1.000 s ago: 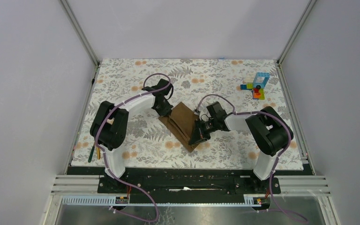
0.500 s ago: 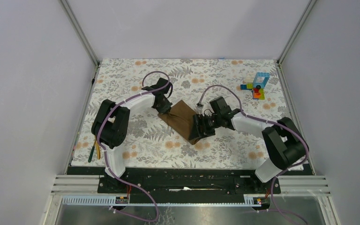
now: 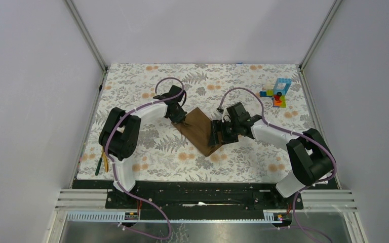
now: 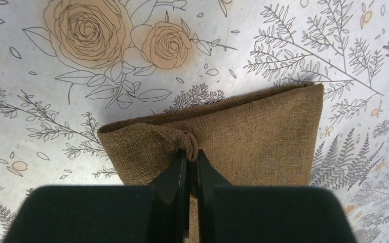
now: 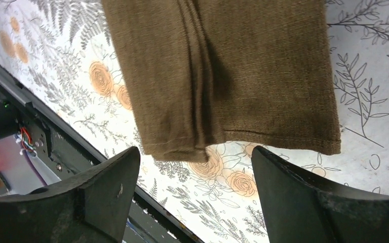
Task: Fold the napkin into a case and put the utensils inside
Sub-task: Fold the lower triangle-folded napkin at the center of the board.
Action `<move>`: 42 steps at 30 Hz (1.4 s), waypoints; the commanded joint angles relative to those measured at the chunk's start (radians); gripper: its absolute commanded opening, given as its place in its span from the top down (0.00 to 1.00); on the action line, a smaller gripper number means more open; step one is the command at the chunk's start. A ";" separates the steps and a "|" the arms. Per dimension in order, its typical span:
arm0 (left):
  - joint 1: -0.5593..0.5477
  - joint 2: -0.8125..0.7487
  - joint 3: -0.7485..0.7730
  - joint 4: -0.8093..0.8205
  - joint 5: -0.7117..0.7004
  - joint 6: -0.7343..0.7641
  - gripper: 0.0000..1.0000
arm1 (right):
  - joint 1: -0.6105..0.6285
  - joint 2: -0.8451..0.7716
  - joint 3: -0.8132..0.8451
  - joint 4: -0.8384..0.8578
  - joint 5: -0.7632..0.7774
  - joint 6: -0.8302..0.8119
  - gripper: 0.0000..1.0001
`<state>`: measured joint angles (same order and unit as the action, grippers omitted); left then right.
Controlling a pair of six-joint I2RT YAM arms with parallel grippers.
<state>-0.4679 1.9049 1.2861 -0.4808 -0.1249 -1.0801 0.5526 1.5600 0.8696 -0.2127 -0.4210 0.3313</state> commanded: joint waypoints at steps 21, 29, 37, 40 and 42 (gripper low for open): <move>0.005 -0.045 -0.034 0.070 0.053 0.051 1.00 | 0.002 0.039 0.011 0.062 -0.029 0.071 0.32; 0.006 -0.055 -0.037 0.074 0.052 0.054 1.00 | 0.003 0.116 0.028 0.091 -0.078 0.074 0.45; 0.008 -0.077 -0.032 0.090 0.073 0.068 0.88 | 0.002 0.168 0.023 0.122 -0.081 0.068 0.71; 0.014 -0.111 -0.045 0.124 0.117 0.099 0.71 | 0.002 0.156 0.014 0.125 -0.068 0.071 0.81; 0.018 -0.156 -0.069 0.166 0.163 0.119 0.54 | 0.002 0.152 0.010 0.125 -0.059 0.070 0.85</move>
<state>-0.4603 1.8668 1.2457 -0.4114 -0.0414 -1.0050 0.5518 1.7267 0.8791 -0.1154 -0.4900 0.4080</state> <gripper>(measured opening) 0.332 0.193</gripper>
